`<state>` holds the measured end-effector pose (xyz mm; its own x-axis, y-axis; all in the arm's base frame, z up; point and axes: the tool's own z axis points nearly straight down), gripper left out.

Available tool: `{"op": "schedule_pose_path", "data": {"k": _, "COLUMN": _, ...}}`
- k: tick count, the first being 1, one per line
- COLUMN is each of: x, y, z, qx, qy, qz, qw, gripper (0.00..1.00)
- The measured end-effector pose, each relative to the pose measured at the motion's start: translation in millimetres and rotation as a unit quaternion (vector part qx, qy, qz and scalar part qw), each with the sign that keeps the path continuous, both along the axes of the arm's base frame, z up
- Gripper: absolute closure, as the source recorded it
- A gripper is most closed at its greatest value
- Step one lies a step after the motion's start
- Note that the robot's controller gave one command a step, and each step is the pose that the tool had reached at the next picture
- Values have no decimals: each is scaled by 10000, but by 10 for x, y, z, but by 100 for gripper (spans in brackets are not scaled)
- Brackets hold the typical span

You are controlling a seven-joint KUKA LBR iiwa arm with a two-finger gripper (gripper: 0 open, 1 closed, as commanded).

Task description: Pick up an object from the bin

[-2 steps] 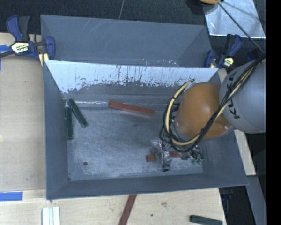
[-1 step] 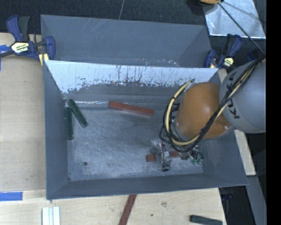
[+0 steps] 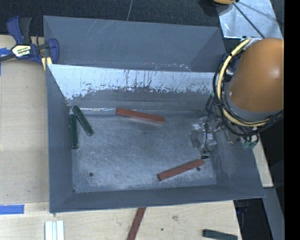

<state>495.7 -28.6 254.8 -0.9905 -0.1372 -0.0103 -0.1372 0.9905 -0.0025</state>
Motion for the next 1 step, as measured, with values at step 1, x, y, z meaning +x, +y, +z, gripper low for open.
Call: {"op": "schedule_pose_path", "data": {"k": 1, "x": -13, "y": 4, "z": -31, "qx": 5, "qy": 36, "qz": -3, "qw": 10000, "gripper": 100}}
